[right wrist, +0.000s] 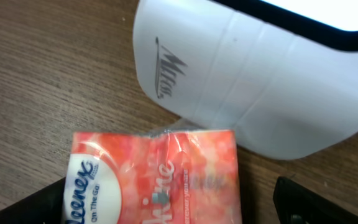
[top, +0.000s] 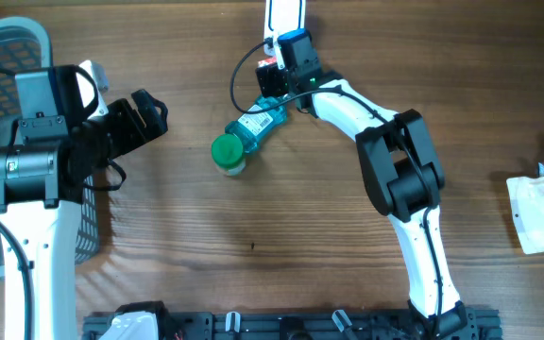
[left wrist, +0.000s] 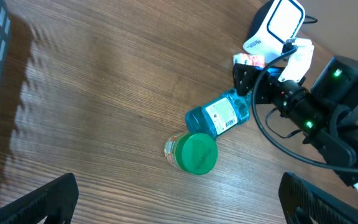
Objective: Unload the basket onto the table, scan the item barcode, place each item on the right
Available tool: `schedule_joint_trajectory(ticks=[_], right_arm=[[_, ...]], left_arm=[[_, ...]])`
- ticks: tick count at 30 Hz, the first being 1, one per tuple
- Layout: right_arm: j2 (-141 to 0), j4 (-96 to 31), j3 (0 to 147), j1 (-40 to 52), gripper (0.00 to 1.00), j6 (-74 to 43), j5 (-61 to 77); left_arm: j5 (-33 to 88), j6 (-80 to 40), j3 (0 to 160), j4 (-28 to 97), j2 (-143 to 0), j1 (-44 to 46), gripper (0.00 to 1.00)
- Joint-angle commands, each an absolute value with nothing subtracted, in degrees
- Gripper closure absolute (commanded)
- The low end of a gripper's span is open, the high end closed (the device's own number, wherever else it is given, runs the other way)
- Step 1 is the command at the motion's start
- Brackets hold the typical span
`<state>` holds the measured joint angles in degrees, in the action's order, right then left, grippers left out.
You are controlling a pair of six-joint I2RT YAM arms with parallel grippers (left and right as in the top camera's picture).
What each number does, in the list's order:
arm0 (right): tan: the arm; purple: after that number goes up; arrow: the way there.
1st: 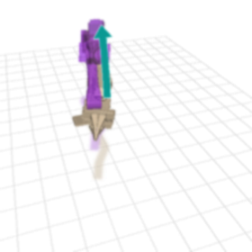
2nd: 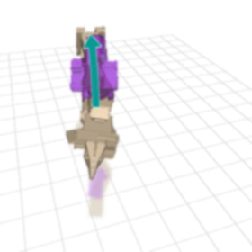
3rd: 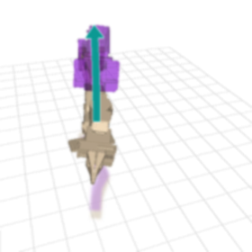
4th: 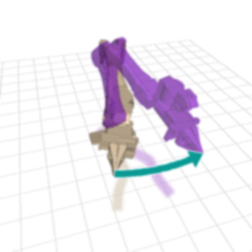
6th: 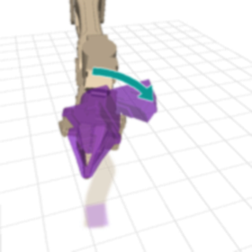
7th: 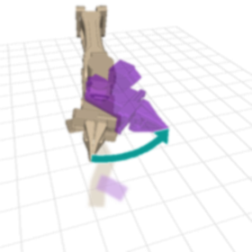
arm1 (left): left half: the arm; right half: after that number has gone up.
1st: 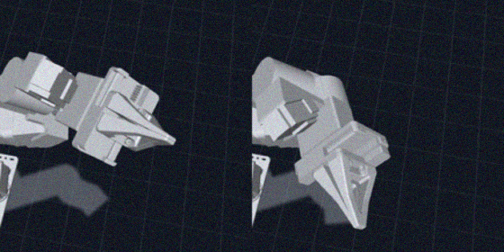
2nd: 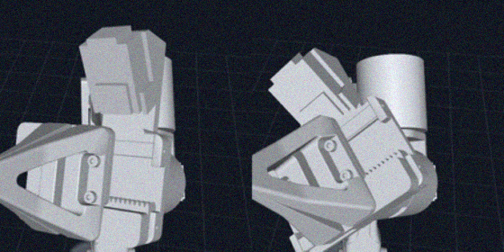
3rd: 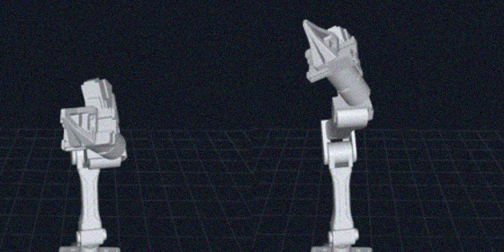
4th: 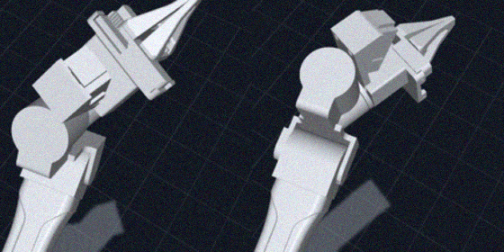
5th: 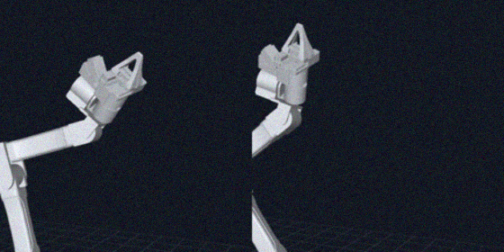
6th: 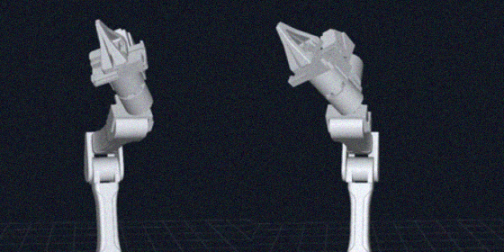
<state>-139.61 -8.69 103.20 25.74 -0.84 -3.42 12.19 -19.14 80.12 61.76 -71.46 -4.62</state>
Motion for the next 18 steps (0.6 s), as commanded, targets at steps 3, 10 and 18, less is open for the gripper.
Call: schedule_joint_trajectory(ticks=[3,10,18], right_arm=[[-141.12,-11.46,108.36,26.39,0.04,-0.38,-4.19],[-141.12,-13.93,109.3,26.39,0.01,-2.07,-0.93],[-141.12,-19.18,109.3,26.39,0.0,0.03,-0.73]], left_arm=[[11.9,-18.41,80.97,61.78,-71.26,-5.04,0.0],[11.9,-18.41,80.95,61.78,-71.26,-5.04,0.0],[11.9,-18.39,80.95,61.78,-71.26,-5.04,0.0]])
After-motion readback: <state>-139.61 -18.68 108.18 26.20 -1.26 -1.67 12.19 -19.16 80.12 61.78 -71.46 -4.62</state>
